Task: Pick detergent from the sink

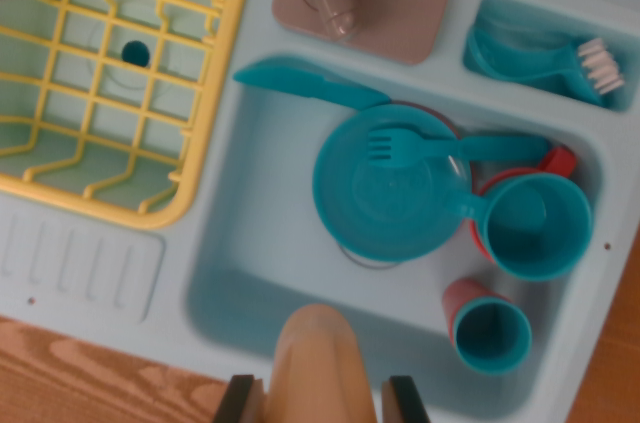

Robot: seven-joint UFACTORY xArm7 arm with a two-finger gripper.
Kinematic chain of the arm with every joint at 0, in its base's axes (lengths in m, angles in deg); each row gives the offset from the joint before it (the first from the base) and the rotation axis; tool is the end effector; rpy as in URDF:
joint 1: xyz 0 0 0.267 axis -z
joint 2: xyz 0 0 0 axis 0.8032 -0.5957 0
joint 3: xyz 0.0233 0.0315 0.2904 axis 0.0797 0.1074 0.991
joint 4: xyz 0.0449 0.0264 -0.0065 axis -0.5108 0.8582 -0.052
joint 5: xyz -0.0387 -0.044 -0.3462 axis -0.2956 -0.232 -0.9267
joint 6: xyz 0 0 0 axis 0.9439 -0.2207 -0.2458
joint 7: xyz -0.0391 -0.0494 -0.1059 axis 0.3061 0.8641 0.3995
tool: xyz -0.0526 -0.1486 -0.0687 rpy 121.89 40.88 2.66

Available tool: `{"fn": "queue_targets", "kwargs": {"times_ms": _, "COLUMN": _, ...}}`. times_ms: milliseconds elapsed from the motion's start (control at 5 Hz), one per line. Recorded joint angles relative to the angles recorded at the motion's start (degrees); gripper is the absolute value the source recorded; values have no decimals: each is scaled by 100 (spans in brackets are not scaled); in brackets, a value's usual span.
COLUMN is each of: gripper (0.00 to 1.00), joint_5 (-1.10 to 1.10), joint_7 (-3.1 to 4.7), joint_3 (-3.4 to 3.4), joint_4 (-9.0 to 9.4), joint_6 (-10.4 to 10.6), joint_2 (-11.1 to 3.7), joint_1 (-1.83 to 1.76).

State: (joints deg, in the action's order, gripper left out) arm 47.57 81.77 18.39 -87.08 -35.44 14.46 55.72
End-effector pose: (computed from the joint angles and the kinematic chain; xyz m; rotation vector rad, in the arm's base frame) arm 0.4174 -0.0550 0.3006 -3.1012 -0.4154 0.1371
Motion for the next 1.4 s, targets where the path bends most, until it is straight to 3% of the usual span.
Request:
{"fn": "queue_targets", "kwargs": {"times_ms": 200, "gripper": 100, "joint_5": 0, "joint_7": 0, "joint_3": 0, "joint_4": 0, "joint_6": 0, "joint_2": 0, "joint_1": 0}}
{"fn": "queue_targets", "kwargs": {"times_ms": 400, "gripper": 100, "joint_5": -3, "joint_7": -1, "joint_3": 1, "joint_4": -116, "joint_6": -164, "joint_2": 47, "joint_1": -1}}
{"fn": "queue_targets", "kwargs": {"times_ms": 600, "gripper": 100, "joint_5": -3, "joint_7": -1, "joint_3": 1, "joint_4": -116, "joint_6": -164, "joint_2": 47, "joint_1": -1}}
{"fn": "queue_targets", "kwargs": {"times_ms": 800, "gripper": 100, "joint_5": -5, "joint_7": -2, "joint_3": 2, "joint_4": -209, "joint_6": -293, "joint_2": 85, "joint_1": -2}}
{"fn": "queue_targets", "kwargs": {"times_ms": 1400, "gripper": 100, "joint_5": -7, "joint_7": -3, "joint_3": 3, "joint_4": -275, "joint_6": -386, "joint_2": 112, "joint_1": -2}}
